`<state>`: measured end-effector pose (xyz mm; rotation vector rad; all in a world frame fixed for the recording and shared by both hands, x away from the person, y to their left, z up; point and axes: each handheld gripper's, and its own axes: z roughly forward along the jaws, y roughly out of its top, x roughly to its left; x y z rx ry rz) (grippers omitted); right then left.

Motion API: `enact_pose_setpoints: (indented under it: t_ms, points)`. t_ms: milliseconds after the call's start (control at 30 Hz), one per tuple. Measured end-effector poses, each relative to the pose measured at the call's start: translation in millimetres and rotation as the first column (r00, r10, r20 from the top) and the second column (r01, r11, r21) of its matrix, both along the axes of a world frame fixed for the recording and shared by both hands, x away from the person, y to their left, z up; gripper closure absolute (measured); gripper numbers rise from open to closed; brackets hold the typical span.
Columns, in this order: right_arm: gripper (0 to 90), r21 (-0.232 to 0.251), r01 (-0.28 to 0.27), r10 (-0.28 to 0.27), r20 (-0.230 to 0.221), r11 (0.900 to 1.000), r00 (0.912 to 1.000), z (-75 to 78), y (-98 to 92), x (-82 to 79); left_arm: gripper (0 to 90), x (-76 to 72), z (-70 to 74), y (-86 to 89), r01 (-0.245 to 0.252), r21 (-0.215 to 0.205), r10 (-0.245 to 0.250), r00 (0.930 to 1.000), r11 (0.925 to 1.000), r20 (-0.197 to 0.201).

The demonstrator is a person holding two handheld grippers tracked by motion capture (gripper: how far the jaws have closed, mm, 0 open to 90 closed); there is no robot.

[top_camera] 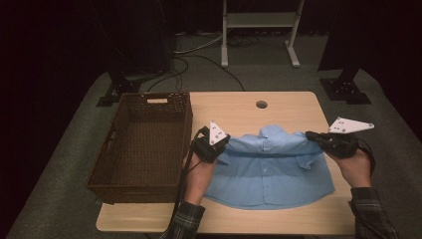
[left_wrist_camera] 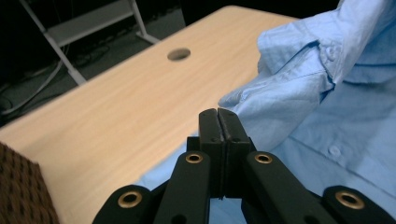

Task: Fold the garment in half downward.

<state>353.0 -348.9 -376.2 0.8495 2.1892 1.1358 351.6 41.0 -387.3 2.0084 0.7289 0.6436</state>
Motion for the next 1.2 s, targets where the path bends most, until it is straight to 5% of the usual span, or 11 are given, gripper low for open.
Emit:
enact_pose_setpoints:
  t_ms: [467,867,1067,1200]
  points:
    - [90.0,-0.018,-0.013,0.011,-0.103,1.000,0.9946,-43.4,-0.7,-32.8,90.0,-32.4,-38.3,-2.6,0.021,0.037,-0.017,0.9954,0.9991,-0.094]
    - [90.0,-0.012,-0.034,0.030,-0.216,0.999,0.9759,-77.6,-3.2,-49.1,90.0,-46.6,-74.5,3.1,0.077,0.062,-0.061,0.9702,0.9951,-0.235]
    - [90.0,-0.010,-0.045,0.040,-0.273,0.999,0.9611,-89.2,-6.4,-52.6,89.9,-53.2,-83.6,2.6,0.123,0.081,-0.096,0.9557,0.9890,-0.278]
    - [90.0,-0.022,-0.055,0.045,-0.305,0.998,0.9512,-97.4,-5.9,-56.0,89.9,-57.6,-86.8,2.7,0.136,0.075,-0.109,0.9529,0.9879,-0.283]
